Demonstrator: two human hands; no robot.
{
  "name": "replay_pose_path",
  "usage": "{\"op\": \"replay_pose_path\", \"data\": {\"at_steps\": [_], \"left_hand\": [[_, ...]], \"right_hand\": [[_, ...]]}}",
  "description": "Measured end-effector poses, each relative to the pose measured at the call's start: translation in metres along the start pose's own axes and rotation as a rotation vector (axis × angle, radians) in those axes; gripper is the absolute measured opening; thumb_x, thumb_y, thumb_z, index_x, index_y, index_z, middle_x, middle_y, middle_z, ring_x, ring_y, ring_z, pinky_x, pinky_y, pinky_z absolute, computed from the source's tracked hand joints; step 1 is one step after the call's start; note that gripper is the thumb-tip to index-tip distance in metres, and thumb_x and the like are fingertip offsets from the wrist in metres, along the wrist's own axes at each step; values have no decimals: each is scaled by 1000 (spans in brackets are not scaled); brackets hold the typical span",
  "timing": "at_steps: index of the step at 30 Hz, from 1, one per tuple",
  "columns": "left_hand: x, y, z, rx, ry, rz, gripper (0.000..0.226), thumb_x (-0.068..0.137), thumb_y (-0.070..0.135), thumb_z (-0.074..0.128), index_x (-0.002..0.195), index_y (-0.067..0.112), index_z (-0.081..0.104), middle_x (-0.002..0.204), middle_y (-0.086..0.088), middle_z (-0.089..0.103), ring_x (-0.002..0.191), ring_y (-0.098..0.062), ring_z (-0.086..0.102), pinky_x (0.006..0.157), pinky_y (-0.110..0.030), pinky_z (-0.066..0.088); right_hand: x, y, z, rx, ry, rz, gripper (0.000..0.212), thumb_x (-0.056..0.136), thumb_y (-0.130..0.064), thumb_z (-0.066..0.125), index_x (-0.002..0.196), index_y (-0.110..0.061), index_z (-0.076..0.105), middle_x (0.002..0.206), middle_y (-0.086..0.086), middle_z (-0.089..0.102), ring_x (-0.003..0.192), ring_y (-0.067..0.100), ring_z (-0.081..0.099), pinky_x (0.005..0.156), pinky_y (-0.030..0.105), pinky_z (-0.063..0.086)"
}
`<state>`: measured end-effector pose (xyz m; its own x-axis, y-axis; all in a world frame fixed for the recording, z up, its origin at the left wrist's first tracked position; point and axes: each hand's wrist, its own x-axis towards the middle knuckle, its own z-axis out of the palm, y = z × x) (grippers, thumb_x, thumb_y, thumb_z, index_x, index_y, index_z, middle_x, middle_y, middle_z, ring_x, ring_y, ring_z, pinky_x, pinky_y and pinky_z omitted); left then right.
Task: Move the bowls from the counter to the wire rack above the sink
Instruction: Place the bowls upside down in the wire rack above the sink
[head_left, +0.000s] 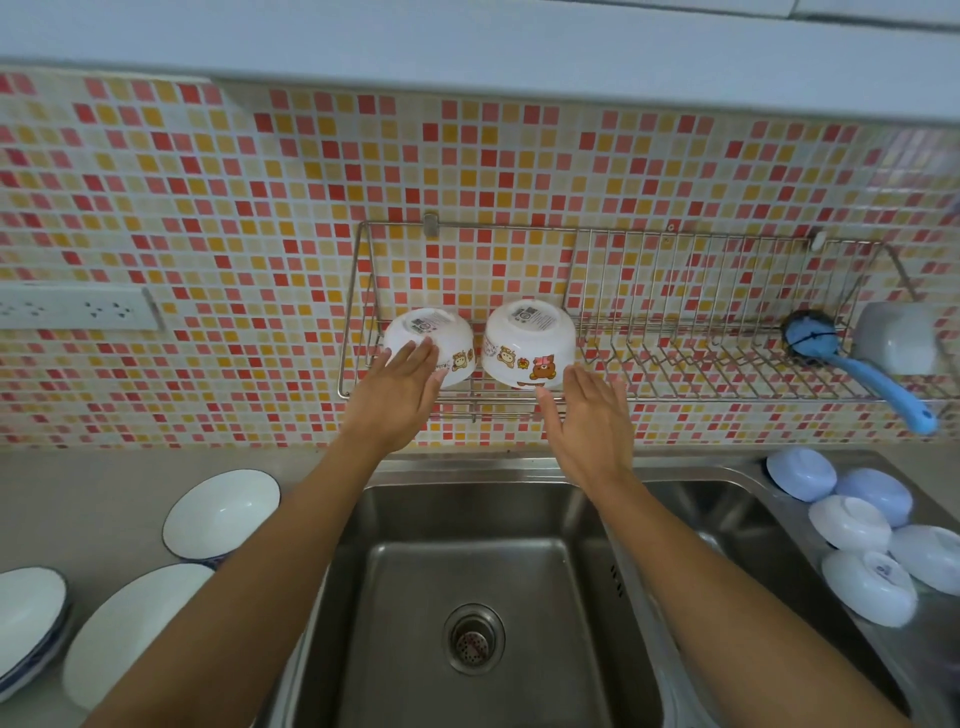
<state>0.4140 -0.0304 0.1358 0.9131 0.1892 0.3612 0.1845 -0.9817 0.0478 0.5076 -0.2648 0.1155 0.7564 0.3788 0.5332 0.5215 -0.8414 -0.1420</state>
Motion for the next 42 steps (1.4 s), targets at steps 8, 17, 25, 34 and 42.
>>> {"op": "replay_pose_path", "data": {"at_steps": [8,17,25,34,42], "left_hand": [[-8,7,1,-1,4,-67,66,96,50,-2,152,18,15,160,0,13,148,-17,4,122,-42,2],[-39,2,4,6,40,-75,63,99,48,6,152,15,4,161,-2,2,147,-17,-7,116,-36,-14],[-150,-37,37,-133,-21,-225,65,101,50,19,152,20,-8,156,5,-21,143,-14,-23,117,-32,-13],[-280,-162,40,-151,-141,-726,65,100,33,40,149,1,14,158,-18,13,146,-32,12,118,-41,10],[-330,-192,56,-313,-200,-832,67,99,24,45,150,4,8,160,-16,5,147,-30,7,118,-39,16]], "right_hand": [[21,-20,-1,-131,-152,18,62,100,-42,18,152,-8,24,159,9,24,150,28,10,113,48,-17],[-1,-32,14,20,43,11,61,101,-41,19,149,-5,30,157,13,28,149,30,14,119,48,-9],[-69,-111,40,280,-39,-64,71,100,-41,37,154,-8,5,162,10,-7,149,27,-8,121,49,8],[-143,-252,73,571,-589,-160,68,96,-46,50,151,-16,25,161,8,18,146,27,22,115,42,27],[-194,-333,96,630,-915,41,73,90,-44,62,147,-11,32,148,13,40,133,29,42,103,36,39]]}}
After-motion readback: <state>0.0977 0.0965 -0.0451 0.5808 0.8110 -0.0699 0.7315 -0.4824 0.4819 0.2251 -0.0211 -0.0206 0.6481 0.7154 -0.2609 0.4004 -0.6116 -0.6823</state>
